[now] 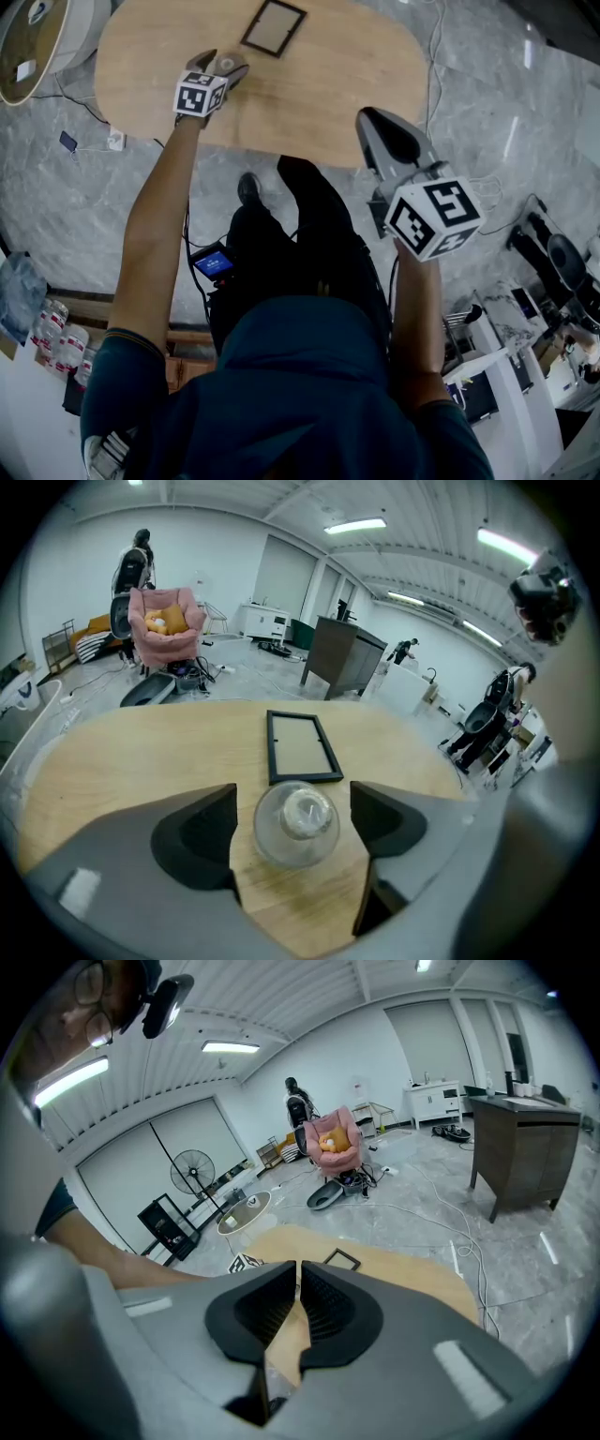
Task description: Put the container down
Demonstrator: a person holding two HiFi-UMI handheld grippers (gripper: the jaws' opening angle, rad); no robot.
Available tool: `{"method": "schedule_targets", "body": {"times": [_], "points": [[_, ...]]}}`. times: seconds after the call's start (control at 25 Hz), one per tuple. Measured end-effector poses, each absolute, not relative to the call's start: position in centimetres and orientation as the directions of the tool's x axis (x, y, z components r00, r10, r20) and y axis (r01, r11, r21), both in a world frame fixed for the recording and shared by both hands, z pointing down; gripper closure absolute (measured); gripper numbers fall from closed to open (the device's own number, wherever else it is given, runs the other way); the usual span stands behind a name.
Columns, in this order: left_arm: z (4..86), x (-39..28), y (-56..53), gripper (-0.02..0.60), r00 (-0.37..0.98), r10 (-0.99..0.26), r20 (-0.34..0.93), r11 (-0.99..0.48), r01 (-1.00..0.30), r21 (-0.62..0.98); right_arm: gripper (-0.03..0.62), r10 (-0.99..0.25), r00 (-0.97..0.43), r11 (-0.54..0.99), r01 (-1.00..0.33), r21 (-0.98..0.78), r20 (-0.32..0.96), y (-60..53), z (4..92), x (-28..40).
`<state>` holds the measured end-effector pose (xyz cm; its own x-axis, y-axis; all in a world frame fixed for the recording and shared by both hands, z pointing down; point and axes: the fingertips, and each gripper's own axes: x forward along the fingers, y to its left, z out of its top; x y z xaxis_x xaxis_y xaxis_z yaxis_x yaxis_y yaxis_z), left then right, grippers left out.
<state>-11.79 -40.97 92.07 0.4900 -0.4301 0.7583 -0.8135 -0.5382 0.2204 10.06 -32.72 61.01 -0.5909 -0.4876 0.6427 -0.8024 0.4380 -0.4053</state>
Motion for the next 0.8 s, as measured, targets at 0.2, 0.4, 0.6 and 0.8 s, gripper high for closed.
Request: {"method": "schedule_targets", "body": {"times": [0.2,0.4,0.6,0.8], "points": [[86.3,-13.0,-40.9,0.237,0.488,-0.516,0.704,-0.539,-0.824,0.176,0.582,-0.514,-0.601,0.461,-0.796,-0.393,0.613,-32.1,58.1,9.0],[78.1,-15.2,-40.3,0.307,0.463,-0.642,0.611,-0.51,-0.853,0.111,0.582,-0.551,-0.616,0.495,-0.785,-0.374,0.563,-31.3,53.9,7.6],[67.8,-18.6,-38.9,0.353,0.419,-0.768,0.485,-0.423,-0.9,0.107,0.582,-0.593,-0.626,0.52,-0.778,-0.352,0.508,-30.0,49.2,6.6],[56.2,-21.9,-36.3,0.437,0.383,-0.861,0.333,-0.382,-0.921,0.073,0.582,-0.632,-0.633,0.546,-0.773,-0.324,0.447,-28.8,43.6,5.7]]}}
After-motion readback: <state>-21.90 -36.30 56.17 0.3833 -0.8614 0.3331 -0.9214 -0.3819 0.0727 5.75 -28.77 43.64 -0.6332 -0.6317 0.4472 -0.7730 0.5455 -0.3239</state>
